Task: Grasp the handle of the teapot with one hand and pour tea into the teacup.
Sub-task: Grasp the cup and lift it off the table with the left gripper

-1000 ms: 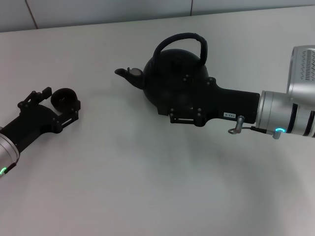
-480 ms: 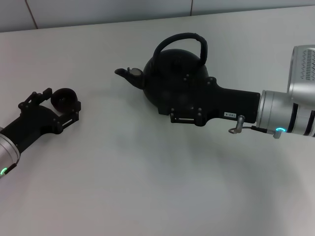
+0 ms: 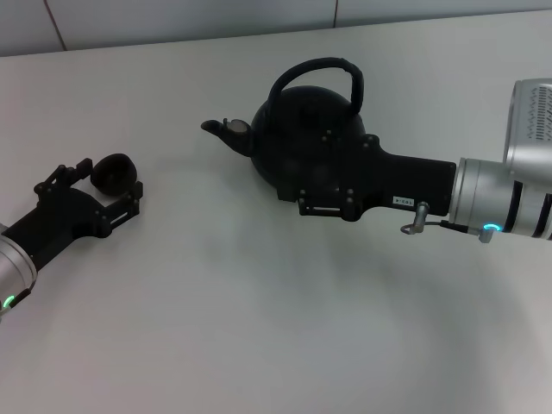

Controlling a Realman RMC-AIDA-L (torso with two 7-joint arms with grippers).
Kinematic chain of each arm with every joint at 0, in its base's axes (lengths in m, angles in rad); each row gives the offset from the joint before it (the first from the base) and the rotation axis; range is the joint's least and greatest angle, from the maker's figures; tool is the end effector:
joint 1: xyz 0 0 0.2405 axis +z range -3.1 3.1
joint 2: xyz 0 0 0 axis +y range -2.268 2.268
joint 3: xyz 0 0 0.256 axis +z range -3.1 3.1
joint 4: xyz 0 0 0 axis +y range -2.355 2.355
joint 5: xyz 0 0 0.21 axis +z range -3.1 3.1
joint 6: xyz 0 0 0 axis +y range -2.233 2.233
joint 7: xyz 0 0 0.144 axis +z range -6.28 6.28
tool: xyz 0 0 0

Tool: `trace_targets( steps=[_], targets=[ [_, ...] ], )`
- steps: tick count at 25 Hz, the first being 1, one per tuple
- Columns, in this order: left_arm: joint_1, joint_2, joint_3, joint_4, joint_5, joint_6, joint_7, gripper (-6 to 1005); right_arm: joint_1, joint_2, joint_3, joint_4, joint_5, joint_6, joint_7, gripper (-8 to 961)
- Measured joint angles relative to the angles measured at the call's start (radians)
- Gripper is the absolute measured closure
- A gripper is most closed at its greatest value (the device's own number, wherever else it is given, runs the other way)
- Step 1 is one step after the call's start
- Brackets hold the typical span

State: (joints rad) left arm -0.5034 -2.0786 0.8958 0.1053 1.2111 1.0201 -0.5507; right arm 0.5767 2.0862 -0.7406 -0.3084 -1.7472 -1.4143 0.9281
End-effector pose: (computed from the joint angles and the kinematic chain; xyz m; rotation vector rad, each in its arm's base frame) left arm -0.3288 0.3280 -0.0583 -2.1771 -0.5678 -0.5160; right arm 0.2554 0.3271 -0.0508 -2.6002 0.3975 0.8552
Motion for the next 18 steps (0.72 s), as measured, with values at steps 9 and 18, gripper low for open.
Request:
trace_targets(
  steps=[9,18],
  targets=[
    [0.000,0.000,-0.005,0.005,-0.002,0.004,0.000,135,0.003,0.000,0.002,-0.001,0.000,0.000,0.000,165],
    [-0.007,0.000,-0.002,0.007,-0.002,-0.001,0.000,136,0.003,0.000,0.006,-0.003,0.000,0.000,0.000,165]
  ],
)
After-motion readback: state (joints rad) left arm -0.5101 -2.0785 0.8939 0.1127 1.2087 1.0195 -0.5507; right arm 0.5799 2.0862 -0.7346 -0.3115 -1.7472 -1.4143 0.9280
